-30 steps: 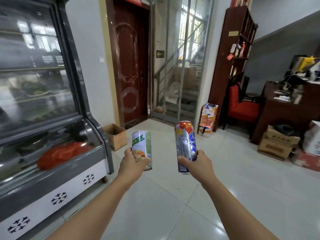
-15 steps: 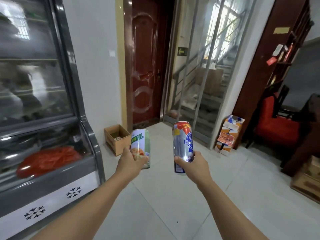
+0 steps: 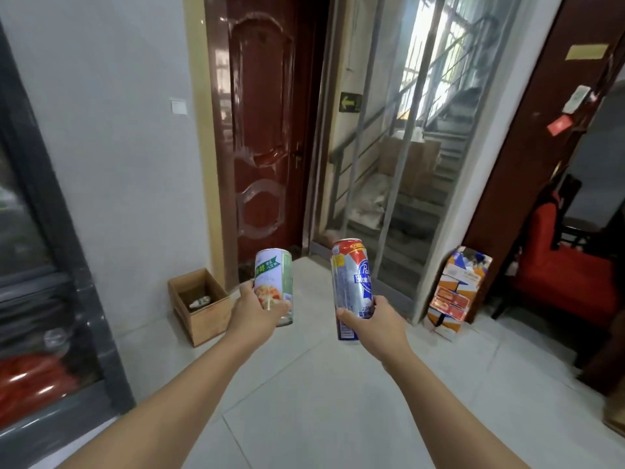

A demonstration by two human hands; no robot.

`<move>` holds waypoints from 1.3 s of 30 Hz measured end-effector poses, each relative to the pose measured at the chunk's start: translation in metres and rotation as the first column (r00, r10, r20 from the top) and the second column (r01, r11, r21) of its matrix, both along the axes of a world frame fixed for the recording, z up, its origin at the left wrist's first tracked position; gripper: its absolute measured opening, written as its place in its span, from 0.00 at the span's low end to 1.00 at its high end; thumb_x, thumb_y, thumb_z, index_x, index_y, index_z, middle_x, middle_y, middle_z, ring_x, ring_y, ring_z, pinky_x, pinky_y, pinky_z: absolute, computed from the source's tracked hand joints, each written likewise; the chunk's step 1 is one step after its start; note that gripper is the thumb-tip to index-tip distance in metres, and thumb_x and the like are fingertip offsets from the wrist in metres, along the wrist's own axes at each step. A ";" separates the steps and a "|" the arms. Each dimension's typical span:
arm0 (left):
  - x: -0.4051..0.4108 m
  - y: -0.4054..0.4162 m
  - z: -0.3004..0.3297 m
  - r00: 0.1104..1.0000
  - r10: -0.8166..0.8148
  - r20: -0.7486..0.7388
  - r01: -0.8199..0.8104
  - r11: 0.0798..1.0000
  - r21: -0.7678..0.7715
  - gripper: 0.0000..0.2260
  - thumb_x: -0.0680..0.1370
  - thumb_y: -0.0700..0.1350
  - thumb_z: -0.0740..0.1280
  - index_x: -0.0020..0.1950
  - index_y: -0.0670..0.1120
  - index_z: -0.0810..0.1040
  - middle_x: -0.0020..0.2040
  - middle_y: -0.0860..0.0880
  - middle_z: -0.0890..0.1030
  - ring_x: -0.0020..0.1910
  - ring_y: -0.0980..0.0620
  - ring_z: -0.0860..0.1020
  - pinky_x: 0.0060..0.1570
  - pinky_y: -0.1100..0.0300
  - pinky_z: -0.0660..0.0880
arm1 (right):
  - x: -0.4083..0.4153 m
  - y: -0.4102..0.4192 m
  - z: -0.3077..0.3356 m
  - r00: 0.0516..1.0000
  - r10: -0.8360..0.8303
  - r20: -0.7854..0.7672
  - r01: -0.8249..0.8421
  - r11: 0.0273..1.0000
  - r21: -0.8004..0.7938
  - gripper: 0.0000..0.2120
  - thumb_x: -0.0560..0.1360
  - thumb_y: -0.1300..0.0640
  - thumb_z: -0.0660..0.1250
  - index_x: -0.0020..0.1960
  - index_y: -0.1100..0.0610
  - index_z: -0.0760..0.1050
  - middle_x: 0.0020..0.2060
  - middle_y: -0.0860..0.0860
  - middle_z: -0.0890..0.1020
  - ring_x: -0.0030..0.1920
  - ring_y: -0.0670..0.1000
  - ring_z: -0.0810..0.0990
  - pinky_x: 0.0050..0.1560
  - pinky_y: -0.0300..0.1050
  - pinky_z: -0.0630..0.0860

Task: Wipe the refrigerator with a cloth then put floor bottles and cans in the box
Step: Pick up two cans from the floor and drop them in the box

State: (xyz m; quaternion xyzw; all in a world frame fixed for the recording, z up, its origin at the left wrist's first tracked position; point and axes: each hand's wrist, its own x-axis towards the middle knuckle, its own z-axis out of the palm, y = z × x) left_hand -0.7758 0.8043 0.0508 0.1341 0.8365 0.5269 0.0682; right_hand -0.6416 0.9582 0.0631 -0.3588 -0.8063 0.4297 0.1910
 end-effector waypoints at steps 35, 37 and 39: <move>-0.525 0.391 -0.038 0.891 0.428 0.152 -0.438 0.898 0.039 0.29 0.70 0.48 0.73 0.64 0.43 0.63 0.59 0.42 0.76 0.54 0.42 0.77 0.55 0.46 0.76 | -0.612 0.438 -0.037 0.899 0.421 0.124 -0.426 0.904 0.021 0.28 0.68 0.42 0.72 0.60 0.54 0.65 0.47 0.47 0.74 0.42 0.46 0.76 0.36 0.34 0.72; -0.552 0.399 -0.035 0.881 0.450 0.147 -0.460 0.887 0.039 0.28 0.71 0.48 0.72 0.64 0.44 0.62 0.57 0.44 0.76 0.52 0.44 0.77 0.53 0.48 0.77 | -0.650 0.446 -0.037 0.886 0.445 0.127 -0.450 0.893 0.015 0.28 0.68 0.42 0.72 0.59 0.55 0.66 0.47 0.47 0.74 0.41 0.45 0.75 0.31 0.32 0.69; -0.579 0.403 -0.035 0.861 0.494 0.125 -0.500 0.866 0.023 0.27 0.70 0.49 0.72 0.64 0.45 0.63 0.56 0.45 0.76 0.50 0.45 0.77 0.51 0.52 0.76 | -0.690 0.451 -0.039 0.863 0.489 0.126 -0.494 0.869 0.008 0.27 0.68 0.42 0.72 0.58 0.54 0.66 0.47 0.48 0.75 0.40 0.45 0.75 0.30 0.32 0.68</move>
